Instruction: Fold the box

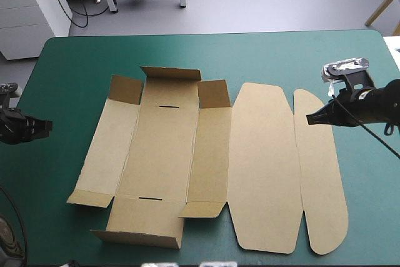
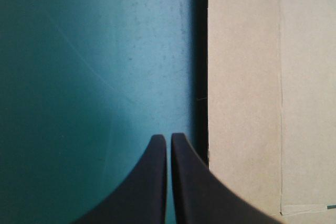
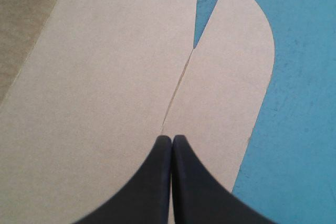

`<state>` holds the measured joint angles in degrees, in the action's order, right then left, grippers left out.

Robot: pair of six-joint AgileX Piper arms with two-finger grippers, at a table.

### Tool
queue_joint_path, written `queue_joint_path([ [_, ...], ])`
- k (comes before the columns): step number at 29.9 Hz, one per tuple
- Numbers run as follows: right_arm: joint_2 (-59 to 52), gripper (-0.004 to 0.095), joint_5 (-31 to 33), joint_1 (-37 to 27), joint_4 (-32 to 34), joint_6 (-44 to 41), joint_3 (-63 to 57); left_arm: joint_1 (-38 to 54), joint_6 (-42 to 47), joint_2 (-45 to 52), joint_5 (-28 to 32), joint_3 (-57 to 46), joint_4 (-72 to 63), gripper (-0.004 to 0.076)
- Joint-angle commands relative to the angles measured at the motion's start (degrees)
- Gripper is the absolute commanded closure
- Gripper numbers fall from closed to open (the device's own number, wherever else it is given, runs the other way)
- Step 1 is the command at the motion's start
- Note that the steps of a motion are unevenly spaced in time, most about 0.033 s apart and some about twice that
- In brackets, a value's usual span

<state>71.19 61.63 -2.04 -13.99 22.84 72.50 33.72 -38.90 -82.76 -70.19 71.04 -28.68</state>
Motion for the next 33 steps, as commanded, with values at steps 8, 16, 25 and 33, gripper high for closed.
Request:
queue_joint_path([
  [8,-2.95,0.0927,-2.69,-0.37,-1.83,0.58,1.37,0.02,4.01,-1.3,-0.79,1.6,-4.69,0.0421],
  [16,-2.95,0.0927,-4.46,-0.37,-1.9,0.58,1.37,0.02,4.15,-8.05,-3.08,1.6,-9.81,0.0117],
  [25,-2.95,0.0927,-4.91,-0.37,-1.9,1.22,1.37,-0.06,3.28,-14.18,-4.42,0.03,-10.8,0.0117],
  [33,-2.95,0.0927,-5.61,-0.37,-2.11,1.22,1.37,-0.06,1.14,-14.81,-4.42,-4.29,-10.91,0.0118],
])
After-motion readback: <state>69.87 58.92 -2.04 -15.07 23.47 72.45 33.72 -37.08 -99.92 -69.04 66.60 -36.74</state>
